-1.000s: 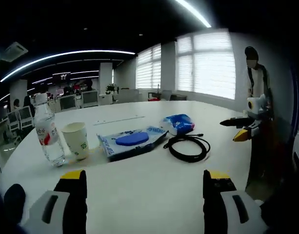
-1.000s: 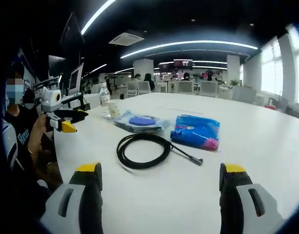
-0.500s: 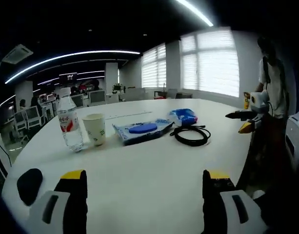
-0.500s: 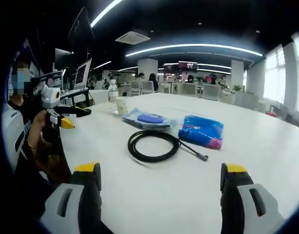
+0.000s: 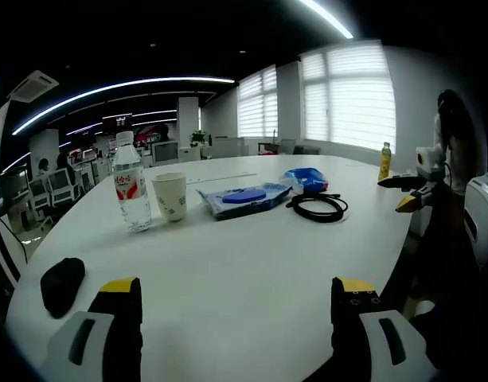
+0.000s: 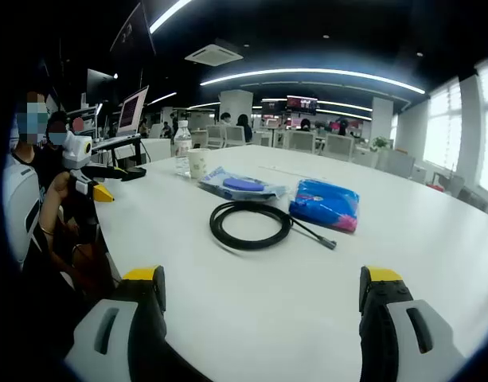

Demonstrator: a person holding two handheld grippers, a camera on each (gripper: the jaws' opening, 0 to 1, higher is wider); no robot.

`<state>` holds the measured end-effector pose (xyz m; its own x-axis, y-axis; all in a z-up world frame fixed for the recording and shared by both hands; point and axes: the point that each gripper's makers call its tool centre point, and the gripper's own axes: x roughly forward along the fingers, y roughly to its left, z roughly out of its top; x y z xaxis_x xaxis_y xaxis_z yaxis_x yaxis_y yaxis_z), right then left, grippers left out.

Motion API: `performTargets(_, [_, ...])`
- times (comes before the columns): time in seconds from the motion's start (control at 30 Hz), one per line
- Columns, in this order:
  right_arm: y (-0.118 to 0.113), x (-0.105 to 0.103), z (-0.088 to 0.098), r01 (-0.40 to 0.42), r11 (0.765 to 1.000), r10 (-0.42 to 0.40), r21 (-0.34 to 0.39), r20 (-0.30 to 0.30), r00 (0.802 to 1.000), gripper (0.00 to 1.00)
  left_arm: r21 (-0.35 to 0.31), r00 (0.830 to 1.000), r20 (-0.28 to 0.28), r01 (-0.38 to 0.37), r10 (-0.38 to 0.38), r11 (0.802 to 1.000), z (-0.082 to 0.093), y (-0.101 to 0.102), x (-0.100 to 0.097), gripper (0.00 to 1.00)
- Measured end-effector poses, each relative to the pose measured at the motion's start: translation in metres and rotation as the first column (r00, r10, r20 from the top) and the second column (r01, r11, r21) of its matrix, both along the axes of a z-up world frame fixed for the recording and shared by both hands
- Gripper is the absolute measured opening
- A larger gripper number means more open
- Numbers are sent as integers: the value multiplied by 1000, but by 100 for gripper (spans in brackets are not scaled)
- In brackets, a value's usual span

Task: Arrange the tabletop items into an orderly group along one side of the table until the central work area is clear of visible clutter.

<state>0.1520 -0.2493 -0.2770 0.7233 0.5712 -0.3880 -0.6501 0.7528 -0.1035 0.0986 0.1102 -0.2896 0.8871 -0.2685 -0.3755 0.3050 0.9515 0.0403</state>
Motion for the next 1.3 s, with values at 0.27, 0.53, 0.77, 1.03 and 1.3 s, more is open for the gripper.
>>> performTargets(0.27, [-2, -1, -3, 18, 1000, -18, -13, -1, 1000, 97, -11, 1000, 8, -10, 10, 1000, 1, 5, -4, 99])
performTargets(0.53, [-4, 0, -4, 30, 1000, -30, -1, -20, 999, 96, 6, 999, 1, -51, 51, 999, 1, 16, -10, 99])
performTargets(0.77, [-4, 0, -4, 37, 999, -38, -10, -25, 999, 96, -2, 997, 11, -71, 71, 998, 4, 21, -13, 99])
performTargets(1.03, [-3, 0, -4, 36, 999, -36, -6, -25, 999, 96, 6, 997, 9, -79, 79, 997, 4, 24, -14, 99])
performTargets(1.3, [-3, 0, -7, 39, 999, -40, -13, -31, 999, 95, 12, 997, 2, -82, 82, 997, 2, 24, -14, 99])
